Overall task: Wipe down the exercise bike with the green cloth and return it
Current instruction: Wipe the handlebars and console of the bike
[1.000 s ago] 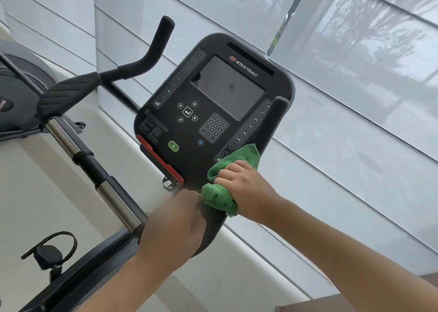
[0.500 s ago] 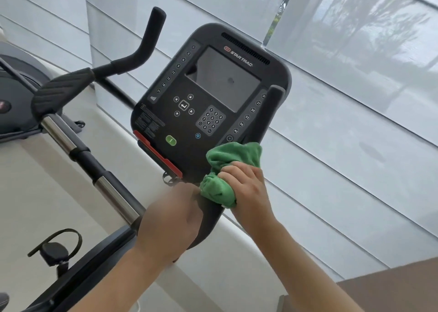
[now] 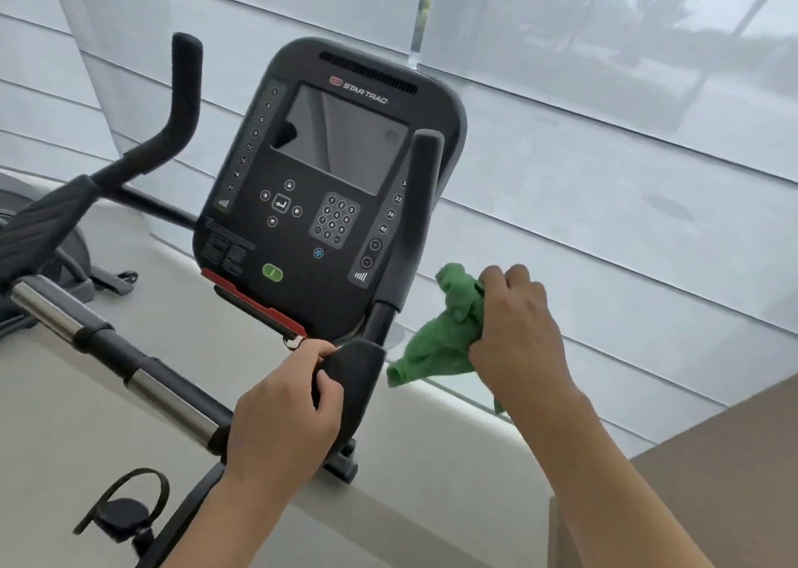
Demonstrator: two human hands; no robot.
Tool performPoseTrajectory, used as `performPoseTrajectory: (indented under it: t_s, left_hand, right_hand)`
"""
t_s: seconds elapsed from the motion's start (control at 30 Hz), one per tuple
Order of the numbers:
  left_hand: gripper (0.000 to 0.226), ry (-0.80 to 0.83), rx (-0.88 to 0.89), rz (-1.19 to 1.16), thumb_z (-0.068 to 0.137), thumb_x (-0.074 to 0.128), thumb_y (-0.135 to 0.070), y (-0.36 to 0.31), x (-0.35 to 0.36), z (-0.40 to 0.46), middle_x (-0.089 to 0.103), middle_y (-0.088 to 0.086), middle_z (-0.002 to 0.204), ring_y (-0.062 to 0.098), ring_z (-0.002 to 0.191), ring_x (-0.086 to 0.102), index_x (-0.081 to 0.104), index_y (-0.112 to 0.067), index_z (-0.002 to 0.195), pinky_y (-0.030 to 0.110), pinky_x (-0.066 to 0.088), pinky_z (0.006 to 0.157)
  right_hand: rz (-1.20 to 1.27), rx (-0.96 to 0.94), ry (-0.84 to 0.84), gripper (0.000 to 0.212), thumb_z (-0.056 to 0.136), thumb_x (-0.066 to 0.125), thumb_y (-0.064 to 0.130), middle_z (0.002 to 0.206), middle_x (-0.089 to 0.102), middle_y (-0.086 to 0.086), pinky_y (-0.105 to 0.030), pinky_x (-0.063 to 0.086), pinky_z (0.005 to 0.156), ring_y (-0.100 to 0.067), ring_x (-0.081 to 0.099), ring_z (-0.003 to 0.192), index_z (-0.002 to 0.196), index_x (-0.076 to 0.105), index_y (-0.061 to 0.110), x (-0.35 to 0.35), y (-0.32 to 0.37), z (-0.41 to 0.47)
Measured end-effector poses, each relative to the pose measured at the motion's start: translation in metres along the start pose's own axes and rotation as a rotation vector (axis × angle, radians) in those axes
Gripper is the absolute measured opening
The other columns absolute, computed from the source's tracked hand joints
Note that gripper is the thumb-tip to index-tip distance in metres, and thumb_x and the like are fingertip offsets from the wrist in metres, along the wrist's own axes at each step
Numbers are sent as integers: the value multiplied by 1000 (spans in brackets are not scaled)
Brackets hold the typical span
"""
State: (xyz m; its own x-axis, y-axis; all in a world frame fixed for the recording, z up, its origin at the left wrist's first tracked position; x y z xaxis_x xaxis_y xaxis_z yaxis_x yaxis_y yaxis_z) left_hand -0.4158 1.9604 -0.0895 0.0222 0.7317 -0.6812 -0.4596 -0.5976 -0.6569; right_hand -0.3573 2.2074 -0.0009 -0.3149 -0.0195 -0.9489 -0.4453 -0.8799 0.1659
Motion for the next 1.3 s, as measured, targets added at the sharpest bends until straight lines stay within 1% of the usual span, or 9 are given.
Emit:
performPoseTrajectory:
  t_s: [0.1, 0.3, 0.43, 0.6, 0.7, 0.83, 0.97, 1.1, 1.3]
  left_hand:
    - [22, 7, -10, 2, 98, 61, -17, 4, 1, -1, 64, -20, 76, 2, 63, 61, 62, -31, 115, 15, 46, 53]
    - [22, -35, -9, -1, 97, 56, -21, 6, -2, -1, 61, -22, 73, 2, 62, 58, 64, -34, 113, 10, 34, 54]
    - [27, -53, 2, -24, 94, 49, -29, 6, -3, -1, 65, -21, 78, 6, 63, 58, 66, -32, 114, 16, 41, 56]
    - [26, -81, 21, -32, 93, 50, -30, 8, -4, -2, 68, -23, 84, 3, 69, 56, 67, -34, 113, 6, 37, 57]
    - [24, -137, 9, -63, 91, 53, -27, 11, -7, -3, 69, -20, 90, -1, 77, 56, 70, -29, 109, 2, 36, 64]
    - [18, -183, 27, -96, 89, 53, -22, 12, -13, -4, 63, -17, 90, 2, 82, 55, 67, -26, 101, 4, 37, 68]
    - [16, -175, 35, -100, 89, 54, -23, 24, -19, -12, 62, -16, 93, 5, 87, 54, 66, -25, 99, 9, 38, 72]
    - [18, -144, 102, -55, 93, 52, -31, 35, -28, -22, 62, -12, 92, 9, 85, 52, 66, -22, 97, 25, 47, 75]
    - [17, -127, 238, -125, 92, 57, -27, 44, -41, -25, 66, -3, 96, 12, 93, 57, 69, -14, 95, 19, 49, 84]
  right_hand:
    - [38, 64, -40, 54, 76, 66, 2, 121, 42, -9, -37, 39, 76, -29, 45, 102, 123, 42, 14, -3, 14, 30]
    - [498, -124, 78, 76, 66, 63, -3, 141, 30, -6, -46, 48, 106, -33, 44, 122, 137, 45, 14, 55, 83, 0]
    - [611, -270, -26, 67, 69, 65, -7, 146, 40, 1, -40, 49, 109, -23, 50, 133, 132, 64, 15, 57, 67, -44]
    - [787, -296, 121, 62, 73, 66, 9, 141, 44, 10, -28, 48, 107, -14, 55, 130, 133, 68, 24, 66, 62, -74]
    - [741, -305, 151, 57, 73, 67, 12, 132, 49, 15, -15, 47, 98, -7, 59, 119, 129, 72, 27, 52, 57, -62]
    - [680, -191, -85, 54, 74, 64, 22, 126, 48, 12, -9, 46, 91, -3, 59, 112, 126, 72, 30, 16, 45, -23]
    - [448, -249, -29, 53, 79, 66, 34, 140, 40, 11, -31, 42, 109, -19, 45, 128, 131, 70, 30, 31, 83, -5]
    - [294, -270, -91, 43, 81, 63, 39, 135, 51, 9, -38, 42, 107, -26, 37, 127, 120, 76, 25, 46, 102, -21]
    - [333, -282, -111, 41, 80, 63, 24, 128, 54, 16, -14, 29, 105, -17, 39, 119, 120, 75, 24, 49, 108, -60]
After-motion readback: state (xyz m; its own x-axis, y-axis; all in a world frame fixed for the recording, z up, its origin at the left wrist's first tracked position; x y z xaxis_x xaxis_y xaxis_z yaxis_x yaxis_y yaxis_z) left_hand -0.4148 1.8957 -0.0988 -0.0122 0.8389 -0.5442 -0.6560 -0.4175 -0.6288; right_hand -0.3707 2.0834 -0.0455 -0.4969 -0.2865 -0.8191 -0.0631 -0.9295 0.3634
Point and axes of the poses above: each hand's wrist, its own z-axis towards the middle knuckle, its own x-axis out of the palm, y = z × x, the point moved 9 cm from there along z, towards the middle knuckle
